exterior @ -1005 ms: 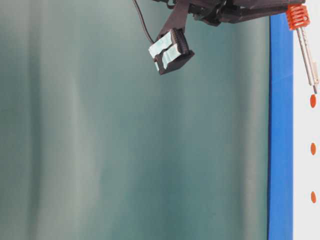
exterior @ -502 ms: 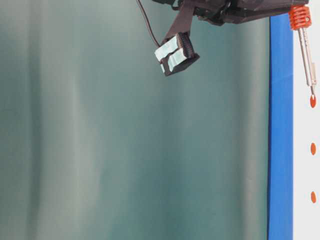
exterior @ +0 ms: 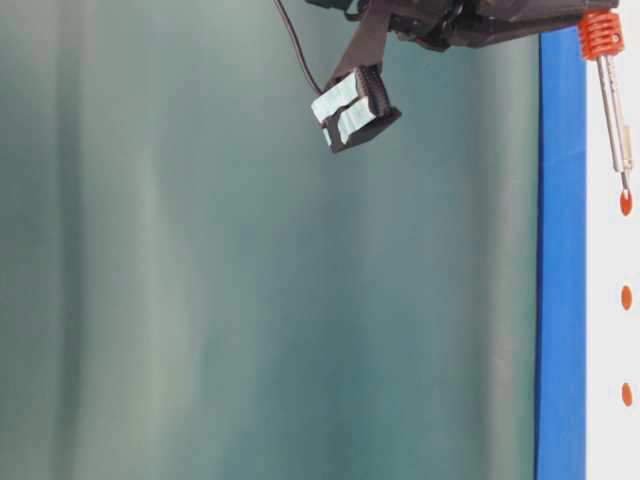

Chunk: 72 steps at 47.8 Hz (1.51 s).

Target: Touch the tip of the soldering iron to the mark.

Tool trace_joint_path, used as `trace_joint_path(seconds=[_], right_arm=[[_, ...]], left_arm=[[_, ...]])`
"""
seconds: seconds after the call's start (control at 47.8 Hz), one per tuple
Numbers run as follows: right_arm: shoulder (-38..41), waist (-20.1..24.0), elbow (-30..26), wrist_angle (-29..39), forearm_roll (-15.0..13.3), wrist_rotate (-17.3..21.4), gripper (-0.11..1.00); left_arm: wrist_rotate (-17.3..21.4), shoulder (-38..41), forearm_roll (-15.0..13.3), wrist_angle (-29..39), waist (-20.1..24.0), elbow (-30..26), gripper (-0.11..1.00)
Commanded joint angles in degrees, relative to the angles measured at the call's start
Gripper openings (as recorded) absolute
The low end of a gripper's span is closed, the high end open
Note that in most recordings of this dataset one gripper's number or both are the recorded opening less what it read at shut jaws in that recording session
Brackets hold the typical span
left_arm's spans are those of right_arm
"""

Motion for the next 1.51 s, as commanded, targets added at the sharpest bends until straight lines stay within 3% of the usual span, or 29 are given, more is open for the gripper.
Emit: trace_joint_path(seconds=[0.0, 1.151, 1.486], right_arm=[[-0.5, -0.1, -0.9, -0.4, -0.1, 0.1, 0.06], [-0.7, -0.1, -1.5, -0.1, 0.0, 0.1, 0.06], [-8.2, -0.1, -4.6, 5.3, -0.3, 0.1, 0.06]], left_arm=[[-0.1, 0.3, 0.1, -0.4, 0.1, -0.5, 0.00], [-0.1, 0.3, 0.1, -0.4, 0.2, -0.5, 0.00], [-0.1, 0.3, 0.1, -0.4, 0.2, -0.5, 0.00]])
